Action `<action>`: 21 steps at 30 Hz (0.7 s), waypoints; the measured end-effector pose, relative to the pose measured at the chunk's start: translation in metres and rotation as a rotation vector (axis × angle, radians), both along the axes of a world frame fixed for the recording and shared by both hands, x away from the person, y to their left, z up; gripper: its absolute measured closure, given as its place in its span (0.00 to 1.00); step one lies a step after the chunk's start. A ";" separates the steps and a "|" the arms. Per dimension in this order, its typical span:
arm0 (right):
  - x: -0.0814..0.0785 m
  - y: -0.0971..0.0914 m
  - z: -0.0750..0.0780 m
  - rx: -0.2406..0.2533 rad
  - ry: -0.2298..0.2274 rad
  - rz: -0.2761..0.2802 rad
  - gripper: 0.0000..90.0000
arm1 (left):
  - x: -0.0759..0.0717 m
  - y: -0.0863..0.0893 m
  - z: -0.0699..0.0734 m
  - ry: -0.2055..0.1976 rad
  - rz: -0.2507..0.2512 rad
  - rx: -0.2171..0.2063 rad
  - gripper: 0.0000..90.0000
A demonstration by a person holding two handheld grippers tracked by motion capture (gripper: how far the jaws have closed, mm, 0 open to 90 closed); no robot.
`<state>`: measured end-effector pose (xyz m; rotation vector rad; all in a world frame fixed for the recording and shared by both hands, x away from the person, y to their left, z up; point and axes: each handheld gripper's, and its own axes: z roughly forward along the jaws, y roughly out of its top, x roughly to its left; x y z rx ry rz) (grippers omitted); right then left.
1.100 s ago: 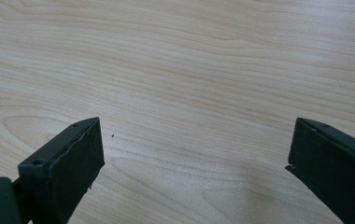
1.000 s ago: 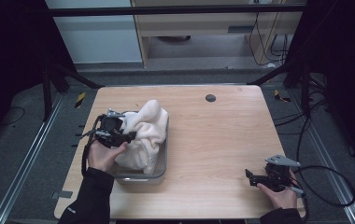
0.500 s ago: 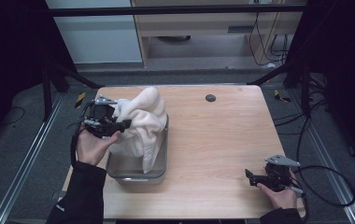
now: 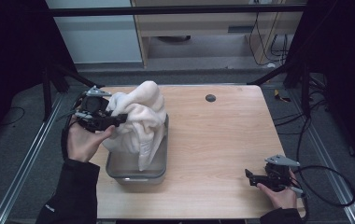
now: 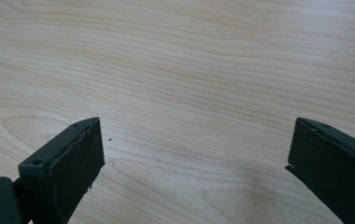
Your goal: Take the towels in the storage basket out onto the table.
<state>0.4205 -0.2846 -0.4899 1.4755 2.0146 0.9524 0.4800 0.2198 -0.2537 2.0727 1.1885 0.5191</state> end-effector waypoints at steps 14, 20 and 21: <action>0.000 0.000 0.000 0.006 0.000 -0.002 0.04 | -0.009 0.006 0.028 -0.002 -0.027 0.009 0.75; 0.000 0.000 0.000 0.002 0.001 -0.003 0.04 | -0.015 0.009 0.043 -0.022 -0.035 0.005 0.75; 0.000 -0.001 0.000 0.000 -0.001 -0.002 0.04 | -0.016 0.009 0.045 -0.026 -0.038 0.003 0.75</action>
